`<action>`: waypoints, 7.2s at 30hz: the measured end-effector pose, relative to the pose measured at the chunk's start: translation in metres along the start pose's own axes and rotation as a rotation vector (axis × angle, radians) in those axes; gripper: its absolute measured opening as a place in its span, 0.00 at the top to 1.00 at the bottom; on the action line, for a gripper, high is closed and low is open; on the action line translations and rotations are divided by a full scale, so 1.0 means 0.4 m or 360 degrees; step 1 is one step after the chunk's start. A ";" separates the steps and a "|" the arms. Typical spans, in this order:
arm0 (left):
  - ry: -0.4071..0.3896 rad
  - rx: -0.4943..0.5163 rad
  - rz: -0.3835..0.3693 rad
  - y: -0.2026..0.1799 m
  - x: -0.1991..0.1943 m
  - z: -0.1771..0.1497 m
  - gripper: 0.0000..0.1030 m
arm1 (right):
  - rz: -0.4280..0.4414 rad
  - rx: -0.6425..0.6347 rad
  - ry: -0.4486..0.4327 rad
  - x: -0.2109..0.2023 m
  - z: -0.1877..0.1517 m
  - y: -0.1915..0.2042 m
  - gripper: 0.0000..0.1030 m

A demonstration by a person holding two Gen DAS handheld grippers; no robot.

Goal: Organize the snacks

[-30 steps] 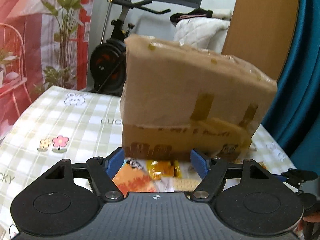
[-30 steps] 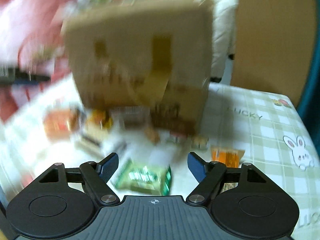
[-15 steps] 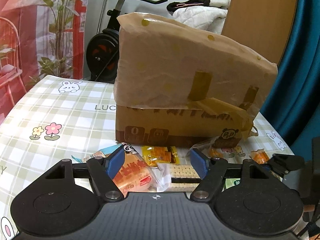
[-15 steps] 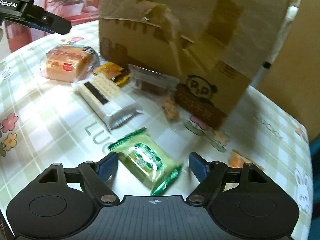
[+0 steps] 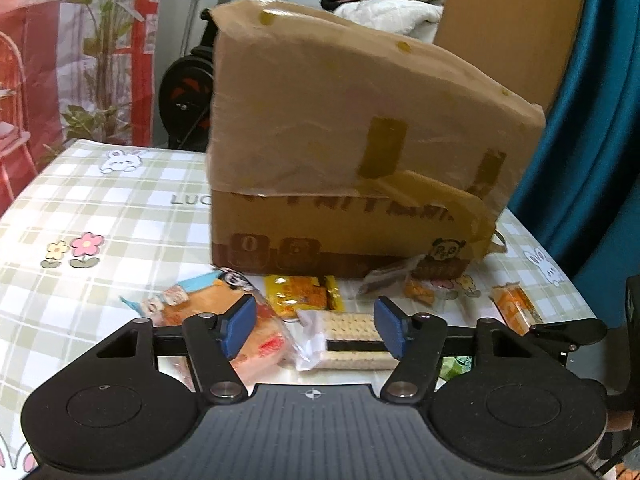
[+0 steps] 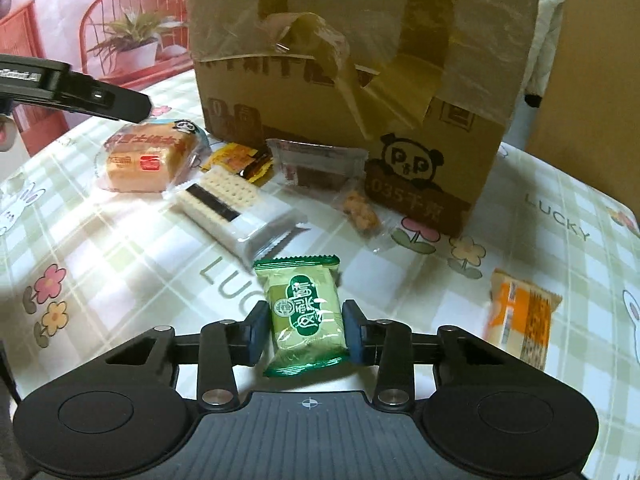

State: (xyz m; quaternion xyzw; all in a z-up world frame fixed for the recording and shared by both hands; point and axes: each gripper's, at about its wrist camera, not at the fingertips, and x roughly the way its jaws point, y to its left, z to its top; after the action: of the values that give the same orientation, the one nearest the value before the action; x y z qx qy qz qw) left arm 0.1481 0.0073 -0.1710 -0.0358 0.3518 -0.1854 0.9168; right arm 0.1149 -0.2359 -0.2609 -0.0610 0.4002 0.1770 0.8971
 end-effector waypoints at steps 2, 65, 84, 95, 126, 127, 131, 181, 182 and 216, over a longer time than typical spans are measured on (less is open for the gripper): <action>0.0016 0.0022 -0.0025 -0.012 0.008 -0.004 0.43 | -0.0035 0.0053 -0.0045 -0.004 -0.011 -0.003 0.66; 0.0229 -0.0225 -0.0005 -0.269 0.359 -0.035 0.55 | -0.0353 0.0567 -0.0385 -0.045 -0.106 -0.131 0.67; 0.0186 -0.0089 0.0222 -0.365 0.469 -0.062 0.82 | -0.0332 0.0566 -0.0387 -0.048 -0.101 -0.127 0.67; 0.0154 0.0091 0.0095 -0.365 0.446 -0.118 0.83 | -0.0339 0.0516 -0.0358 -0.044 -0.093 -0.116 0.66; 0.0016 -0.0012 -0.0019 -0.235 0.220 -0.136 0.83 | -0.0364 0.0239 -0.0284 -0.027 -0.074 -0.055 0.67; 0.0012 -0.0021 -0.0022 -0.230 0.214 -0.138 0.83 | -0.0363 0.0242 -0.0278 -0.028 -0.072 -0.055 0.67; -0.0025 -0.0029 -0.0032 -0.212 0.185 -0.135 0.83 | -0.0358 0.0265 -0.0252 -0.033 -0.063 -0.049 0.67; -0.0455 0.0117 0.0020 -0.039 -0.037 0.274 0.47 | -0.0205 0.0366 -0.0805 -0.269 0.358 -0.060 0.55; -0.0438 0.0117 0.0029 -0.034 -0.042 0.264 0.47 | -0.0208 0.0387 -0.0811 -0.279 0.339 -0.058 0.55; -0.0110 -0.0027 0.0143 0.093 0.062 0.060 0.48 | -0.0203 0.1103 -0.0311 0.120 0.207 0.008 0.45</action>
State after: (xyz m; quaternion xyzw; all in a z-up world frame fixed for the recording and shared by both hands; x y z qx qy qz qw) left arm 0.1926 0.0311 -0.1760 -0.0343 0.3227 -0.1397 0.9355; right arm 0.2009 -0.1992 -0.2406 0.2389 0.3441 -0.0204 0.9078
